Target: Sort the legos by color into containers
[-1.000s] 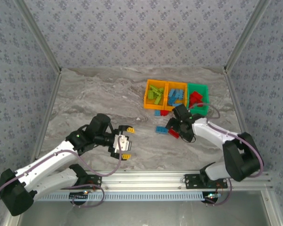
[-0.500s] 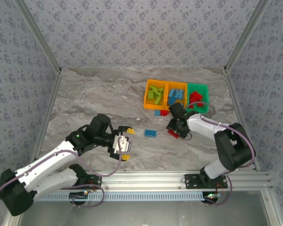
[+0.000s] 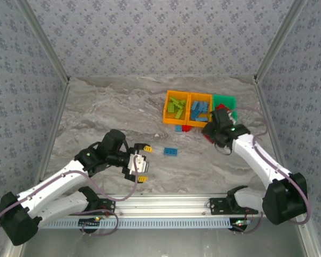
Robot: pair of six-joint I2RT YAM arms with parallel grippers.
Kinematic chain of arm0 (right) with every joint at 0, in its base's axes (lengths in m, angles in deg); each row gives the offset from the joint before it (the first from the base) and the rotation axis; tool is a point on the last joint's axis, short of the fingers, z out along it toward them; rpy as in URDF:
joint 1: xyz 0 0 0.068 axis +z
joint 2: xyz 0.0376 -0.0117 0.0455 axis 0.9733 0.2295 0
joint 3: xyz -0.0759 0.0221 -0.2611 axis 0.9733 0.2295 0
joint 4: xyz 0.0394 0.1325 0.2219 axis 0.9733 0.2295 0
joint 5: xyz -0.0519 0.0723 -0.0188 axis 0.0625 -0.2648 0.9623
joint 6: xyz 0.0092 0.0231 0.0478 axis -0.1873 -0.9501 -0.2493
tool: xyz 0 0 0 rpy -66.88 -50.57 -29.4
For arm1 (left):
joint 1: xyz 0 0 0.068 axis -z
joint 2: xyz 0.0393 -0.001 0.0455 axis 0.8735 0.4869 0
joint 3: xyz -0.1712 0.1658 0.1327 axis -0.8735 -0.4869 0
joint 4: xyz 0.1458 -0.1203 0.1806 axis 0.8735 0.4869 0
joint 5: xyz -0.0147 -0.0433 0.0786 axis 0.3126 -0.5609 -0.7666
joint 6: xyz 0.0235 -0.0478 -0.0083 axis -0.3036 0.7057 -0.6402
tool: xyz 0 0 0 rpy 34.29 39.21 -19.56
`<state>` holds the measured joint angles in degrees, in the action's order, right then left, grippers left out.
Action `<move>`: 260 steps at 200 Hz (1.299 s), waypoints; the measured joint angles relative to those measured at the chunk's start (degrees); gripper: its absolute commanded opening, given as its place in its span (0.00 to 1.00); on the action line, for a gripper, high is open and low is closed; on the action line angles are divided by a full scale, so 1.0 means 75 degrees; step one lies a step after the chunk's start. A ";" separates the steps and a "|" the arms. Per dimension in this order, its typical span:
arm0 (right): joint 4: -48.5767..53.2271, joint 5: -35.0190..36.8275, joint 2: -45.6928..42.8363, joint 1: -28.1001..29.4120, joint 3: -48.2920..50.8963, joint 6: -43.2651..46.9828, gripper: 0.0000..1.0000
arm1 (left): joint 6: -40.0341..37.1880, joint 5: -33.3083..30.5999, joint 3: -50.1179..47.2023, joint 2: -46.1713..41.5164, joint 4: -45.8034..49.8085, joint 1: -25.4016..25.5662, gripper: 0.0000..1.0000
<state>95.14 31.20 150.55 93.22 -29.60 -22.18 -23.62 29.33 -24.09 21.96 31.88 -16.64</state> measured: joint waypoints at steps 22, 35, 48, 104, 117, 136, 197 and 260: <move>0.0012 -0.0134 0.0600 -0.1195 -0.1177 0.0487 0.58 | 0.0006 0.0000 0.0000 0.0000 -0.0006 0.0000 0.99; 0.0006 -0.0245 0.1291 -0.1711 -0.1938 0.0726 0.58 | 0.0006 0.0000 0.0000 0.0000 -0.0009 0.0000 0.99; -0.0050 -0.0373 0.2127 -0.2092 -0.2684 0.0927 0.60 | 0.0009 0.0000 0.0000 0.0000 -0.0009 0.0000 0.99; 0.0283 -0.0624 0.4934 -0.2582 -0.4625 0.1445 0.88 | 0.0012 -0.0029 0.0000 0.0000 -0.0015 0.0000 0.99; 0.0466 -0.0653 0.4969 -0.2582 -0.4628 0.1539 0.90 | 0.0038 -0.0038 0.0000 0.0000 -0.0058 0.0000 0.99; 0.0466 -0.0755 0.4532 -0.2582 -0.4319 0.1577 0.91 | 0.0280 -0.0119 -0.0003 0.0006 -0.0280 0.0000 0.99; 0.0332 -0.1641 -0.0755 -0.1737 -0.1766 0.2130 0.97 | 0.2815 -0.0804 0.0315 0.0807 -0.1134 -0.0099 0.99; 0.1868 -0.2002 -0.3835 0.2352 0.0093 0.1542 0.99 | 0.6196 -0.1072 0.2535 0.2498 -0.1358 0.0399 0.99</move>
<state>109.15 16.18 121.79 110.86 -28.90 -10.62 22.85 21.28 -5.07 40.69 21.69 -13.64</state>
